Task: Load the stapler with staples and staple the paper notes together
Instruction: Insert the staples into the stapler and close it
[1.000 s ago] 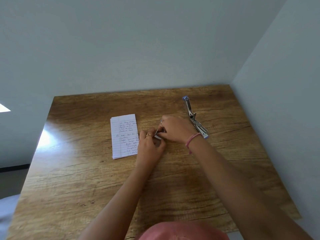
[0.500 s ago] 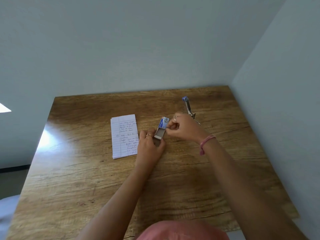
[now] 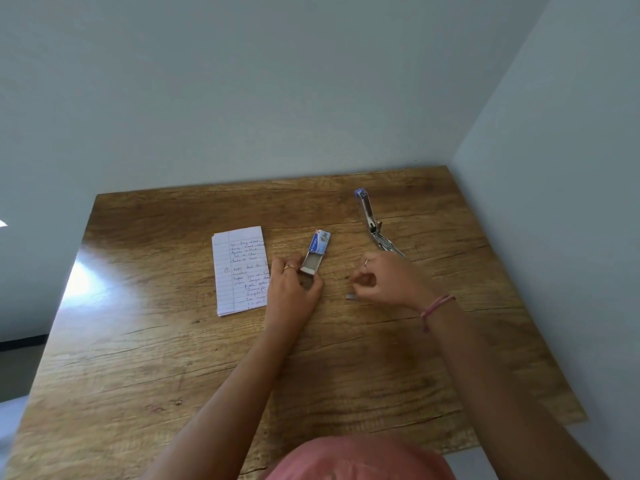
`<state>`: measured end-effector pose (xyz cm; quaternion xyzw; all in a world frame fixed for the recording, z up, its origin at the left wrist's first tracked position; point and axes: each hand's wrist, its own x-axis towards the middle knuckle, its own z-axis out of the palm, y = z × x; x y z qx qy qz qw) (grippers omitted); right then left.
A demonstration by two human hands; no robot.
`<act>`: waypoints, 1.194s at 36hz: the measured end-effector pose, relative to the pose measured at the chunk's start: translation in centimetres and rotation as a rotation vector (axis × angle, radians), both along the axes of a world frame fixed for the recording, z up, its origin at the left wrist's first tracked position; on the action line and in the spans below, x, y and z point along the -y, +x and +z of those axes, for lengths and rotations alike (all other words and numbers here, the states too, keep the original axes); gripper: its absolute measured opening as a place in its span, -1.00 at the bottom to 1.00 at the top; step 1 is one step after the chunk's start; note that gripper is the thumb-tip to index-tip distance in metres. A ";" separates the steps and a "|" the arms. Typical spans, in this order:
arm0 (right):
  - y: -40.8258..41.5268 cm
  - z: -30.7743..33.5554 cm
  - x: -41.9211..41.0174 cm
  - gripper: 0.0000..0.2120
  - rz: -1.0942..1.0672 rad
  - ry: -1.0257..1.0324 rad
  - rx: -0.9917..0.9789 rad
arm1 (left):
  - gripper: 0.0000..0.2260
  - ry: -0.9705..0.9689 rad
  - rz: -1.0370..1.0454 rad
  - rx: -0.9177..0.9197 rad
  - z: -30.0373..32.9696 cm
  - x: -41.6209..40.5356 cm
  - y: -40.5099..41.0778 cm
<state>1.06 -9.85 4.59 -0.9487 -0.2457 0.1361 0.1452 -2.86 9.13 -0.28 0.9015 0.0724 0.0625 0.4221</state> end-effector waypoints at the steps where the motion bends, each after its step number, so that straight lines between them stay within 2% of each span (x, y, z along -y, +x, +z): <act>1: 0.3 0.0 0.0 -0.80 -0.027 0.031 0.008 | -0.52 -0.001 0.000 -0.003 0.0 0.0 0.0; 4: 0.9 -0.1 -0.2 -0.86 -0.064 0.097 -0.001 | -0.52 -0.003 0.002 -0.011 0.0 0.0 -0.1; 15: 2.1 -0.8 -1.1 -0.87 0.007 0.017 -0.009 | -0.51 0.002 -0.003 -0.018 0.1 0.0 0.0; 23: 2.7 -0.7 -1.6 -0.86 0.022 0.074 -0.055 | -0.50 -0.003 -0.007 -0.021 0.2 0.0 -0.1; 29: 3.4 0.4 -4.1 -0.87 0.046 0.196 -0.011 | -0.51 -0.002 -0.016 -0.004 0.2 0.0 -0.1; 38: 4.4 -0.2 -5.9 -0.82 0.085 0.126 0.052 | -0.55 0.010 -0.013 0.023 0.3 0.0 -0.3; 43: 4.8 0.2 -4.9 -0.83 -0.034 0.290 0.003 | -0.51 0.006 -0.012 0.004 0.2 0.0 -0.3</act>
